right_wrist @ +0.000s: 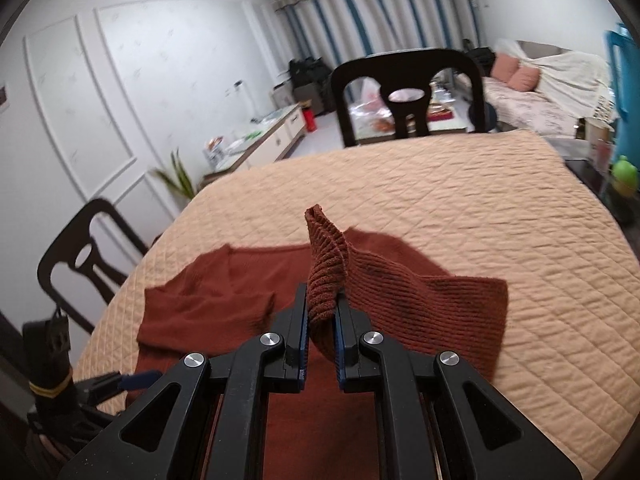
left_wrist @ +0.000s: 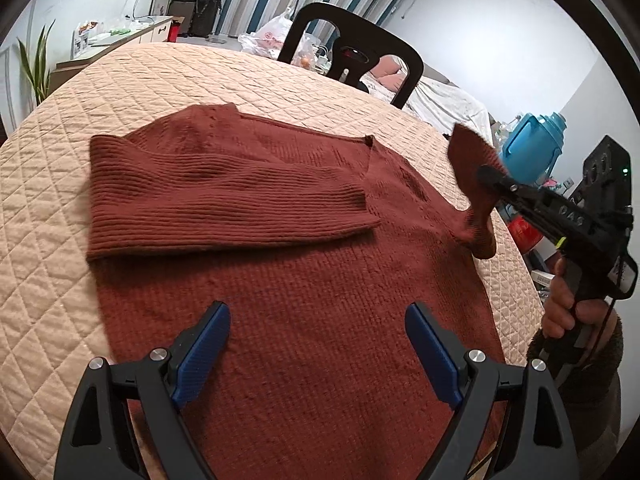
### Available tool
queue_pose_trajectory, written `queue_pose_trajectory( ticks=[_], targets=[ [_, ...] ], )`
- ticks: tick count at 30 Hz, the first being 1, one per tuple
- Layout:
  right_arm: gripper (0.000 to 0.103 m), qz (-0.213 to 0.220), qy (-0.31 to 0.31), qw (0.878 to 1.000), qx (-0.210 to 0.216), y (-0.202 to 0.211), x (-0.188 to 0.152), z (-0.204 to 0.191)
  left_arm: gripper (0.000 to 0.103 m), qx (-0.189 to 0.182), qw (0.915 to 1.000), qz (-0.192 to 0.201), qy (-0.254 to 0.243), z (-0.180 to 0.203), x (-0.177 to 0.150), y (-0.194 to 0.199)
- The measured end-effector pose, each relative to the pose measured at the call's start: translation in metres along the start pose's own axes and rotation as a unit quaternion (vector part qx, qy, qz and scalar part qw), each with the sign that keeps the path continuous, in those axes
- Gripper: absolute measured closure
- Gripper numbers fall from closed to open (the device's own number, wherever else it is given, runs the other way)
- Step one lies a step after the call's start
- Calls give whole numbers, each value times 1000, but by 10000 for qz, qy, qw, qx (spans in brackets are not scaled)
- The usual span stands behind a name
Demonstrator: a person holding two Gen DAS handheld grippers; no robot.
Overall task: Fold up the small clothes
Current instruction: 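Carry the sleeve with the right gripper across the body over the first sleeve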
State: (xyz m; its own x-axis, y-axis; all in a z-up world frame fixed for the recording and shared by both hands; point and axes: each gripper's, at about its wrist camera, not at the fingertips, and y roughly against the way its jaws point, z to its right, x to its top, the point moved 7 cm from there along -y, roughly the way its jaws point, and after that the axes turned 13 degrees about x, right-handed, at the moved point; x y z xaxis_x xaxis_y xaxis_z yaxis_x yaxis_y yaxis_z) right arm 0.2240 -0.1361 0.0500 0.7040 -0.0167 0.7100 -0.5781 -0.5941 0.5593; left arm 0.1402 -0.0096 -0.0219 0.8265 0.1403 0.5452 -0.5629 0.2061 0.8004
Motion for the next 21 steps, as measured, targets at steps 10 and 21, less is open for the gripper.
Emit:
queue_pose_trajectory(
  ticks=[10, 21],
  targets=[
    [93, -247, 229, 9988, 356, -23, -8, -27, 13, -40, 9999, -6, 131, -9, -2, 2],
    [93, -765, 419, 9952, 445, -52, -26, -39, 13, -43, 9998, -15, 196, -14, -4, 2]
  ],
)
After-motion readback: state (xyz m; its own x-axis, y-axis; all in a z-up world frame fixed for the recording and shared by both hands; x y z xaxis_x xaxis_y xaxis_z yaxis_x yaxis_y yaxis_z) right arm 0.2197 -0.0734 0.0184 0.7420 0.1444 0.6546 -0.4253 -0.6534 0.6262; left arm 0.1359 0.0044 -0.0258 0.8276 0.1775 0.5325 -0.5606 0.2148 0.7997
